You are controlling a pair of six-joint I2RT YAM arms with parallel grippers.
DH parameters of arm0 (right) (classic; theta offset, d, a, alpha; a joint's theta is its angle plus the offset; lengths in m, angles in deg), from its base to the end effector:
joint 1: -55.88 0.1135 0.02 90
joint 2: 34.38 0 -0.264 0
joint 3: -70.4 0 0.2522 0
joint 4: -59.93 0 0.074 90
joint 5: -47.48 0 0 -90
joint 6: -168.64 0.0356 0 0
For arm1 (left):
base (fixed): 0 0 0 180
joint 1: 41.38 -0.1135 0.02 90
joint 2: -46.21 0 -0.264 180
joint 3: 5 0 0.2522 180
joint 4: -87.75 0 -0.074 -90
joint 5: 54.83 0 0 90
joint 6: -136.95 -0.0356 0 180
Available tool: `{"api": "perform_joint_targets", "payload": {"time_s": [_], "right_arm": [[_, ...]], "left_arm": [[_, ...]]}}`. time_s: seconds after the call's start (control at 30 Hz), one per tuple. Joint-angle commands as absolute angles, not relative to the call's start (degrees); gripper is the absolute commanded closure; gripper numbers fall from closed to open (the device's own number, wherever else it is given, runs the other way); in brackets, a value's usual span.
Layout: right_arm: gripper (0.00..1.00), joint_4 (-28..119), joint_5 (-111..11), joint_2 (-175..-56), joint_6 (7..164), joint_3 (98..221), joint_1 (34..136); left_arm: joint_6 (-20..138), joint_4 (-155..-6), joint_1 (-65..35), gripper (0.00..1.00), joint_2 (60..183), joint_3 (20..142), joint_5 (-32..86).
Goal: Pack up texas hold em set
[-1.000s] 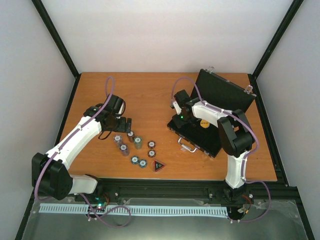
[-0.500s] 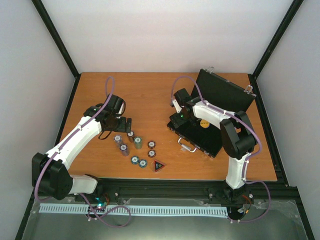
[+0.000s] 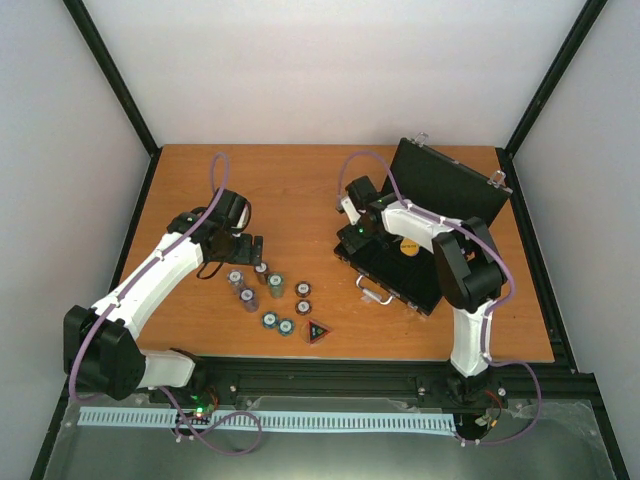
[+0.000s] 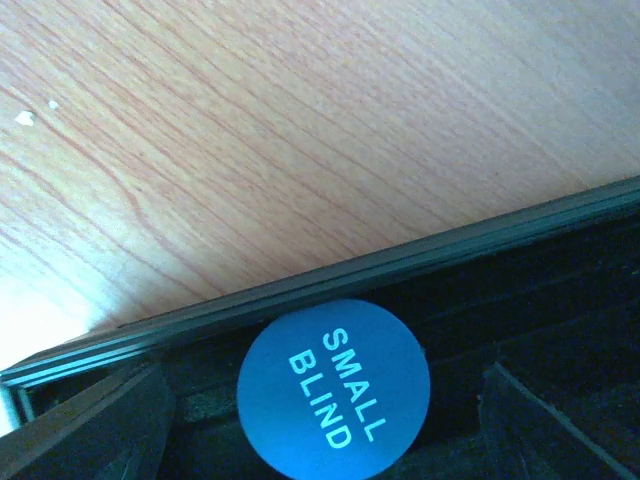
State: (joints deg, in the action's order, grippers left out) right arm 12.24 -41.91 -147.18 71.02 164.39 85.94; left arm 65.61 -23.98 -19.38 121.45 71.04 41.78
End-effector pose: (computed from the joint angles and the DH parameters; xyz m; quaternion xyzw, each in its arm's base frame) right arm 0.3505 0.2024 0.1750 -0.3151 0.9269 0.0345 0.2008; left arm 0.2304 -0.0887 0.2713 0.0173 0.9790 -0.0147 0.2025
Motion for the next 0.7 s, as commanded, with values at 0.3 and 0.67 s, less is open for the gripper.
{"api": "perform_joint_targets", "payload": {"time_s": [0.3, 0.67], "right_arm": [[0.23, 14.1, -45.3, -149.7, 69.4, 163.6, 83.4], [0.43, 14.1, -46.5, -149.4, 70.2, 163.6, 83.5]], "left_arm": [[66.5, -23.3, -19.1, 0.00, 120.4, 70.9, 42.8], [66.9, -24.1, -19.1, 0.00, 121.3, 70.7, 42.1]]}}
